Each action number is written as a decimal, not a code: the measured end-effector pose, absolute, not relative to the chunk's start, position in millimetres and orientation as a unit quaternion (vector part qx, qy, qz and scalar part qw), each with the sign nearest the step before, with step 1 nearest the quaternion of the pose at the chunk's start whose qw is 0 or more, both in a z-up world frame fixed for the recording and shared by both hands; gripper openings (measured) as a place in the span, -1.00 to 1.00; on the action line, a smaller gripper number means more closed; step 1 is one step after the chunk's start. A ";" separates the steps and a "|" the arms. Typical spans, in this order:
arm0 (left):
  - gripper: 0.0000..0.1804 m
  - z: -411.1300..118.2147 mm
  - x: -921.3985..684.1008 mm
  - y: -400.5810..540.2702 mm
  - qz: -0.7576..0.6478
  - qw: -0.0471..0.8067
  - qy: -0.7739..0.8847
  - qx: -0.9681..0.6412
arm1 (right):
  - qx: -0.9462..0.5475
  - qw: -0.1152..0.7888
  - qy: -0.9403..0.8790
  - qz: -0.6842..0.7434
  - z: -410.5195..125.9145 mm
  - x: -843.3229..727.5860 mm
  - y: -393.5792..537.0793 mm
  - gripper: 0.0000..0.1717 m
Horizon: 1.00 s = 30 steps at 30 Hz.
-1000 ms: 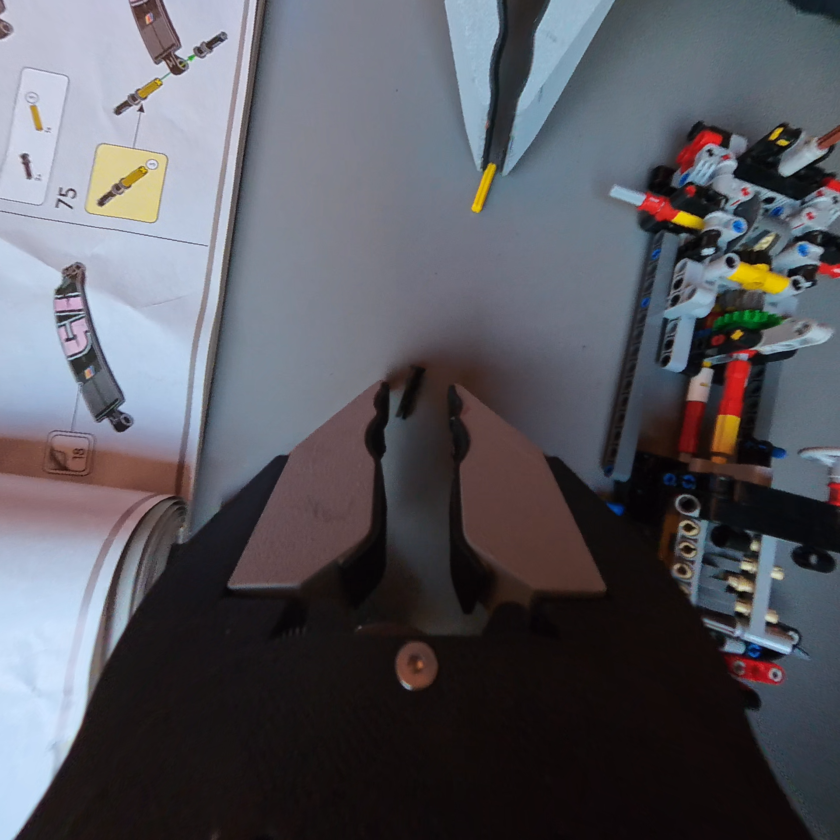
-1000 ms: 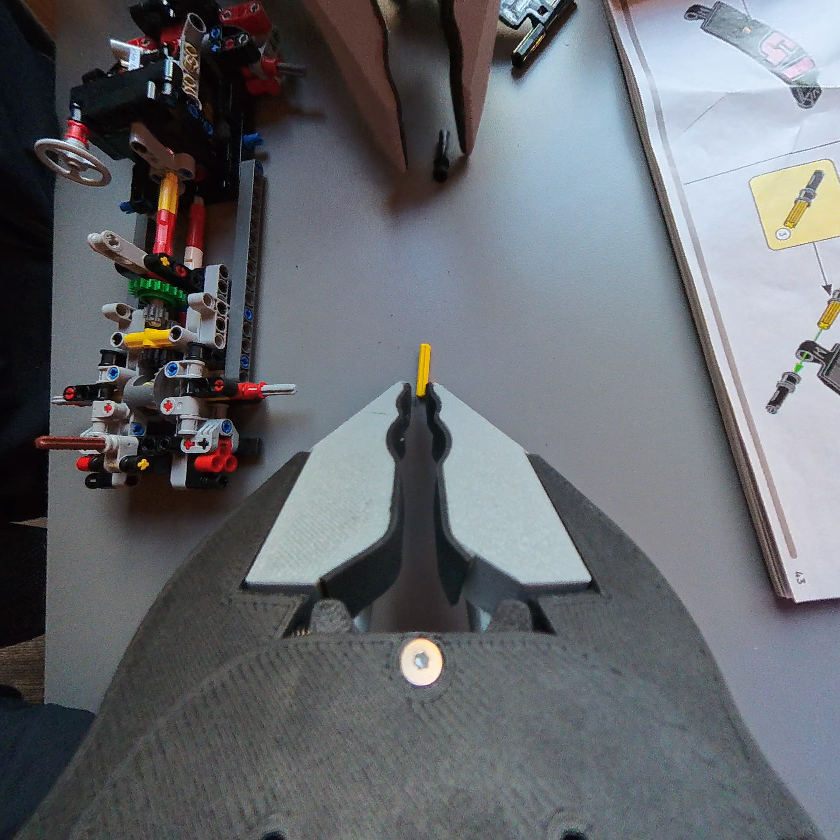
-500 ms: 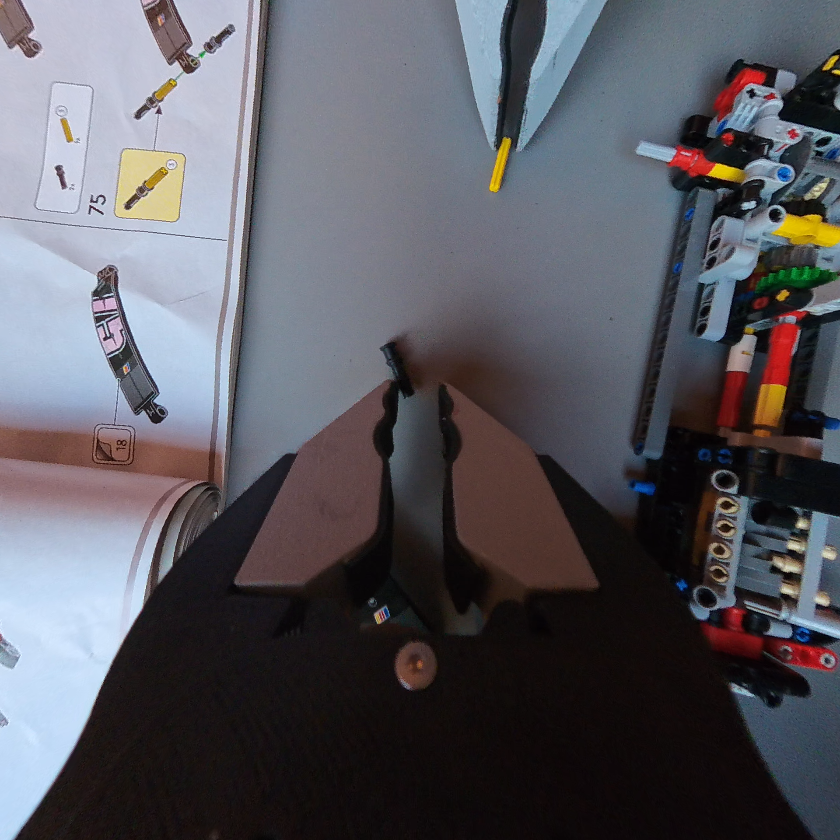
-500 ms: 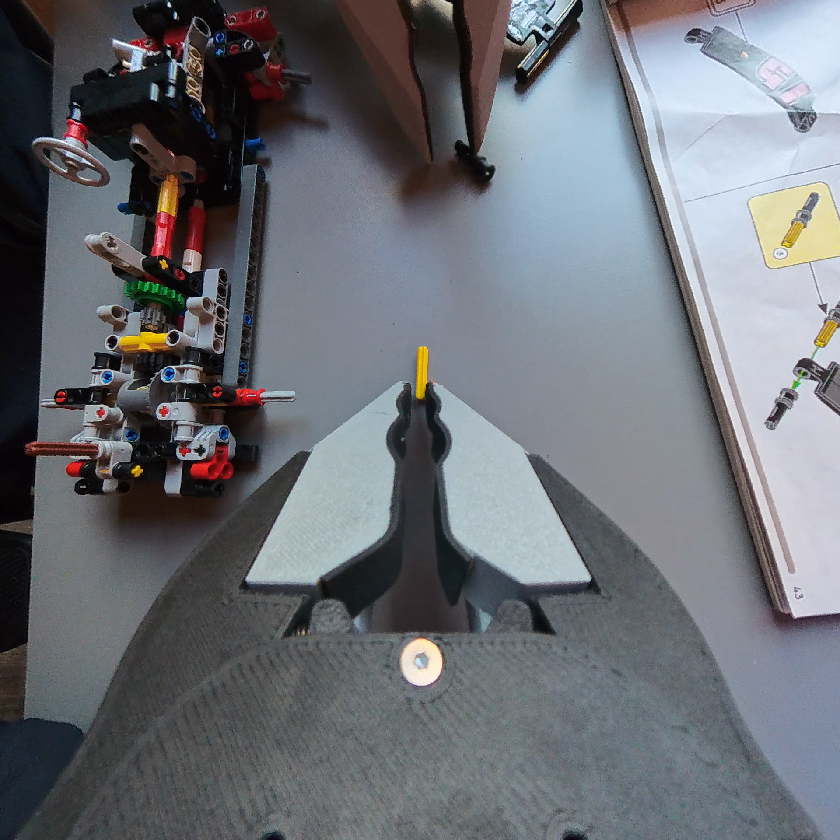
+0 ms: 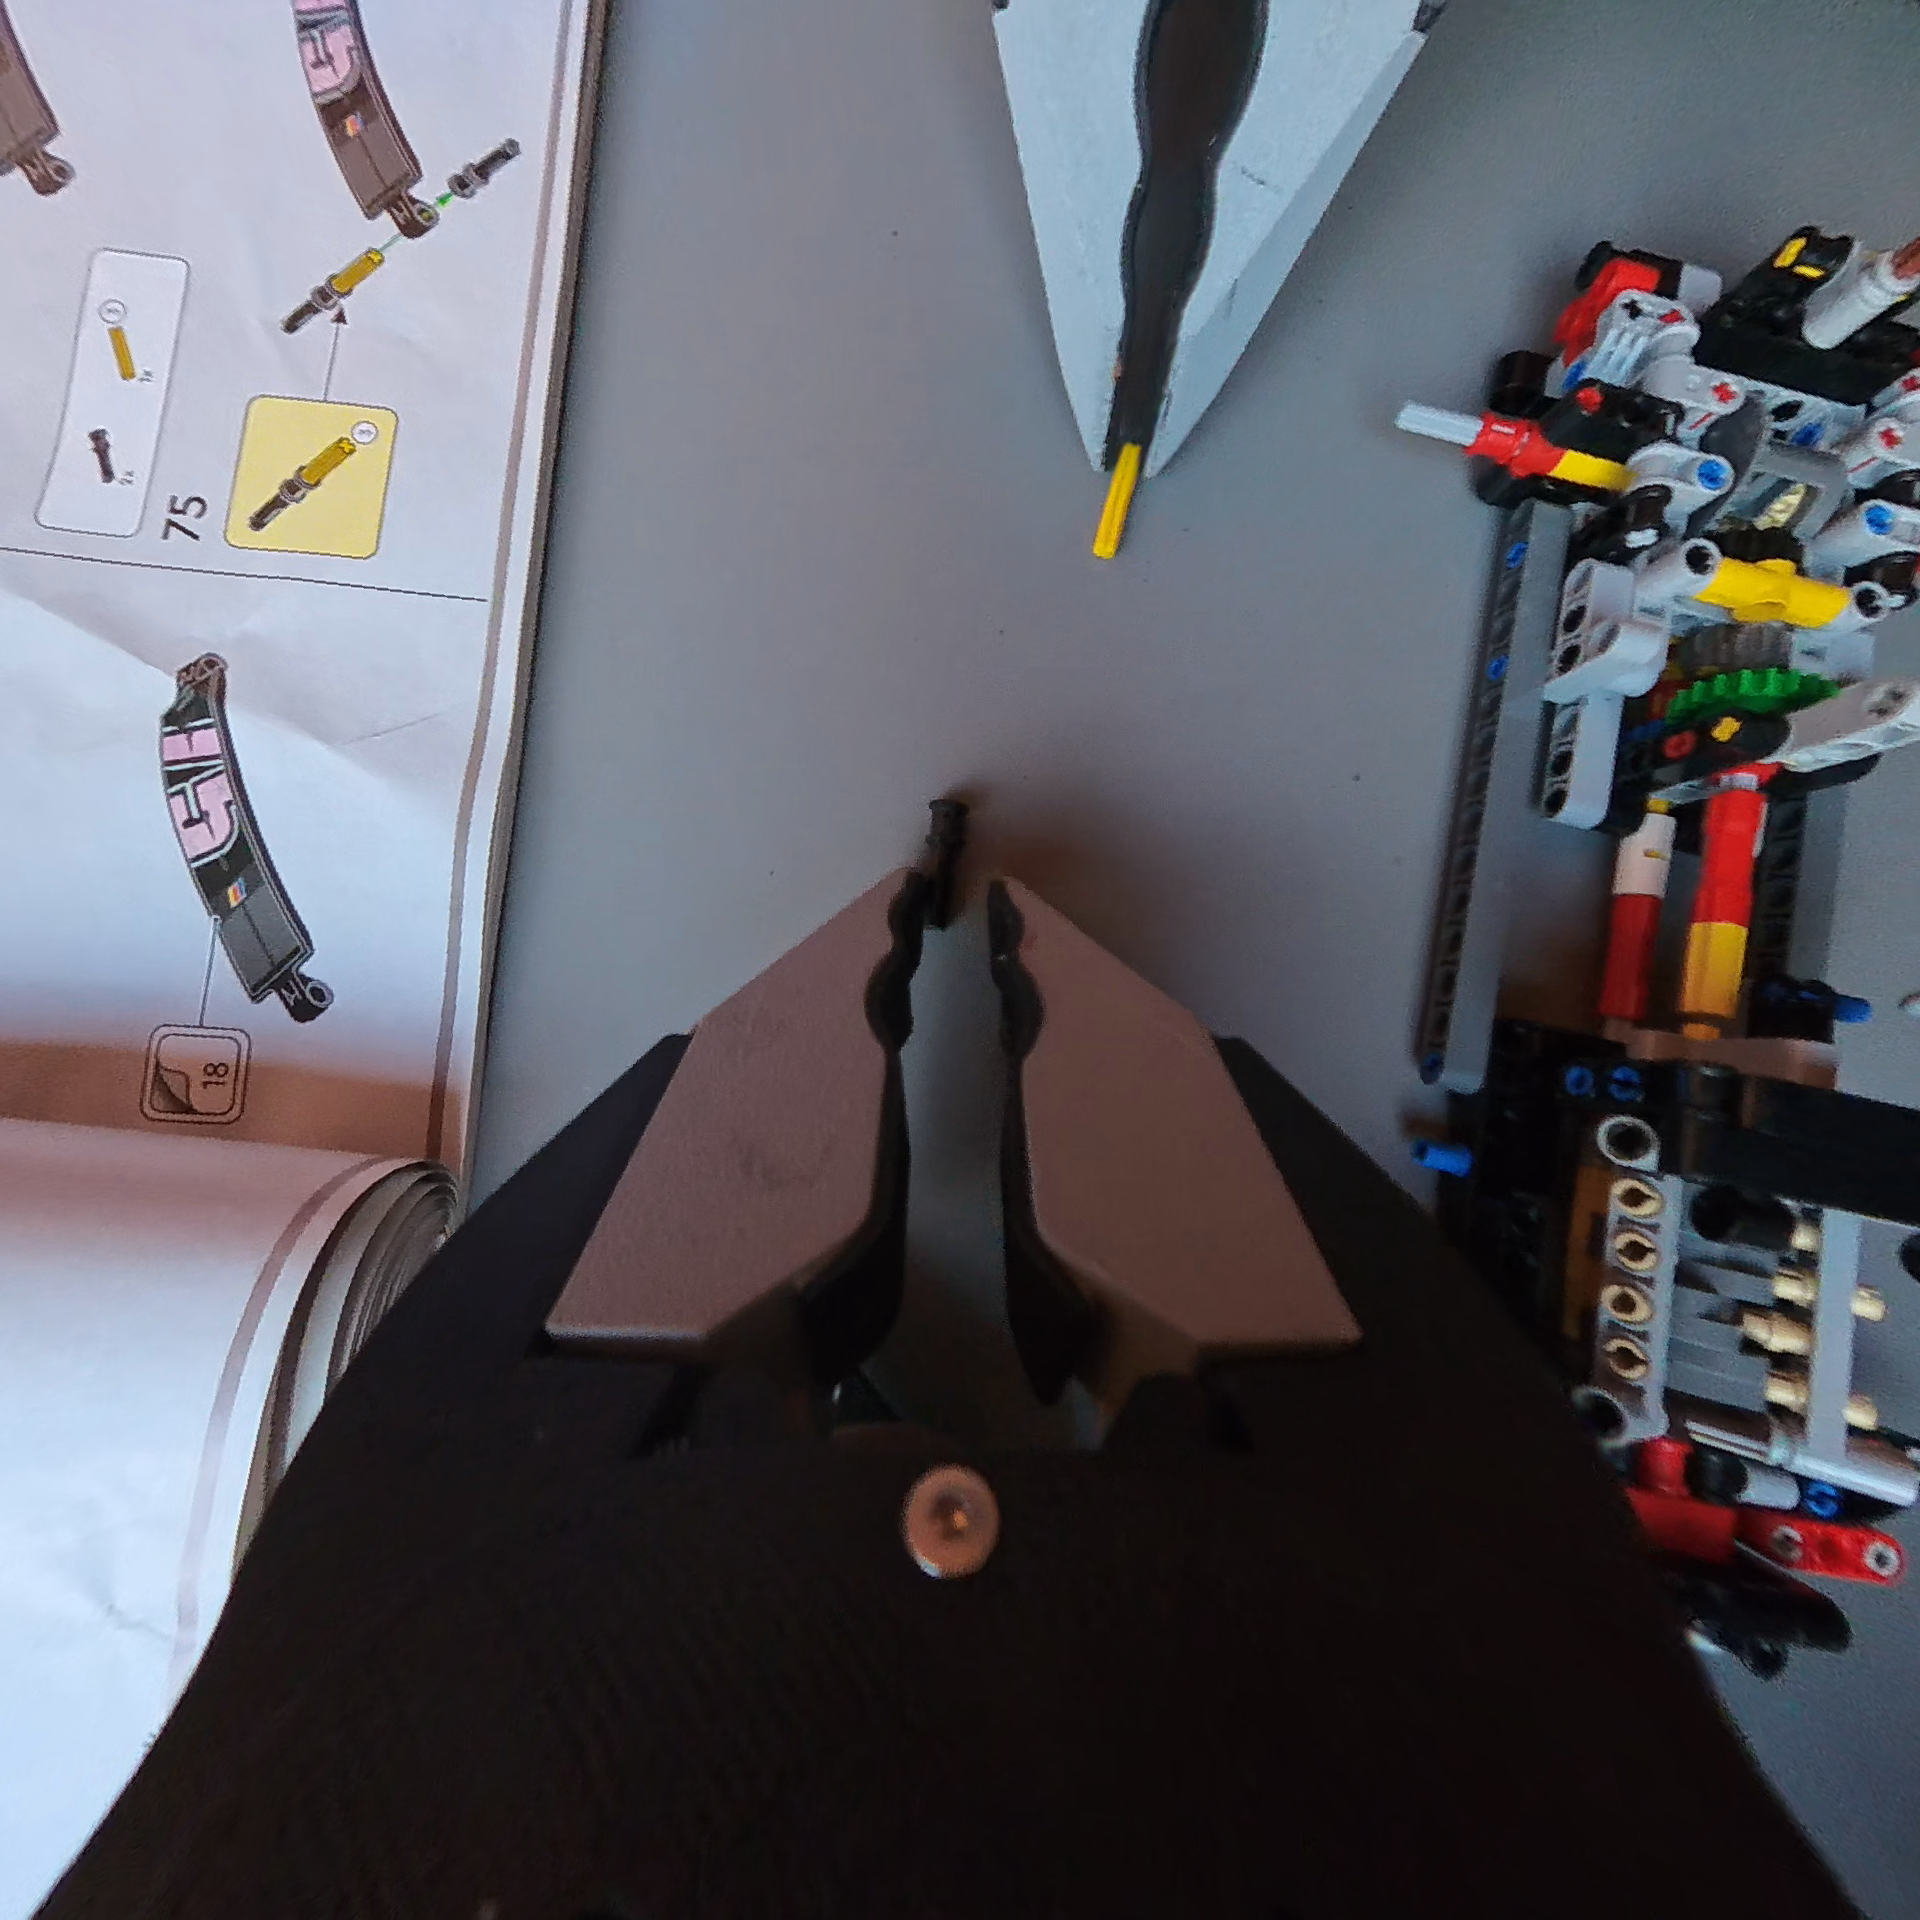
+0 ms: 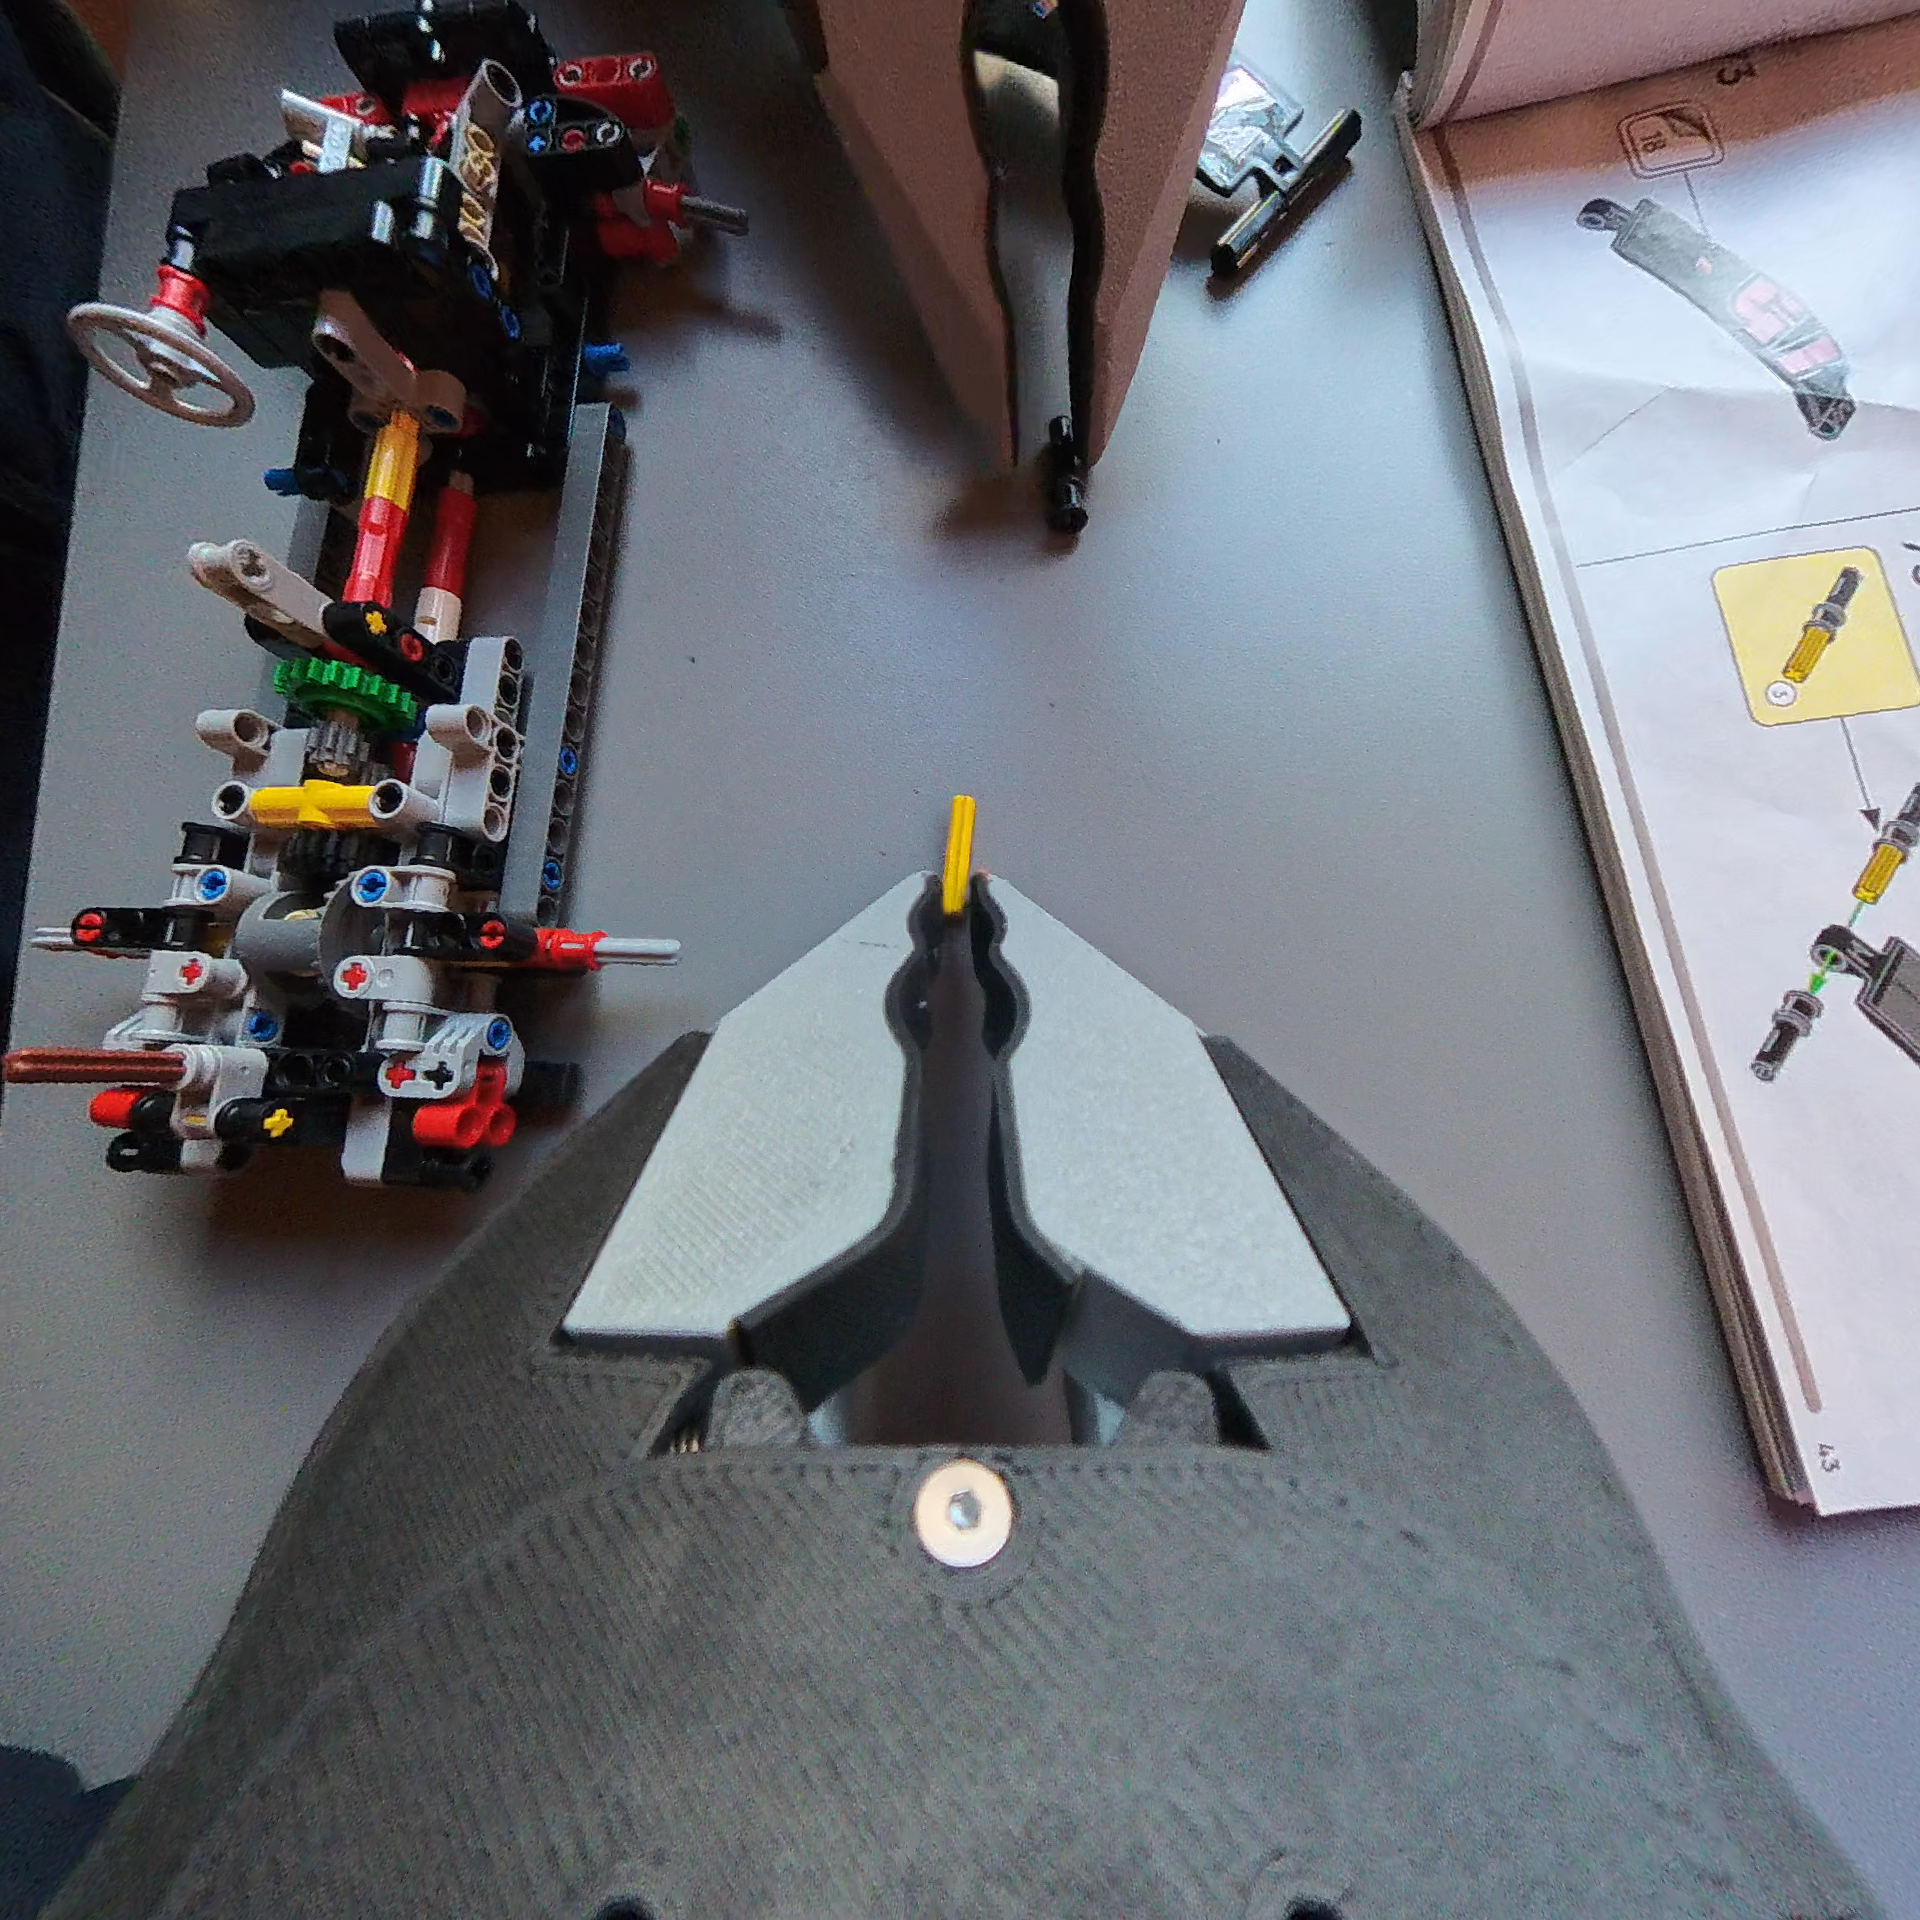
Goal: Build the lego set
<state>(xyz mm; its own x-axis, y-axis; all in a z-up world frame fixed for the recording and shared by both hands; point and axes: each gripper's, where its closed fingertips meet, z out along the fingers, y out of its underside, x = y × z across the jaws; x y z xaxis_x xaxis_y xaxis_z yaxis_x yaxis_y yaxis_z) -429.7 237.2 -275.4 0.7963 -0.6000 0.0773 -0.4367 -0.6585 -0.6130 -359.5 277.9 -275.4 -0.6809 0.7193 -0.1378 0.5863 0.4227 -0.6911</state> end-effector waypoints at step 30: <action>-0.98 -276.0 -420.5 244.2 -0.147 0.327 0.280 -0.890 | -0.362 0.128 -0.848 0.366 -276.2 -366.4 269.2 -0.99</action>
<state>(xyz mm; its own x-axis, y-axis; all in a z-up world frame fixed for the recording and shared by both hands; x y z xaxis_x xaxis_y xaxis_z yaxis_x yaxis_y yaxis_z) -420.5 244.2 -276.0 0.8000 -0.5947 0.0794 -0.4018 -0.6294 -0.6652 -366.4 269.2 -276.2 -0.7059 0.7067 -0.0481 0.5195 0.4703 -0.7134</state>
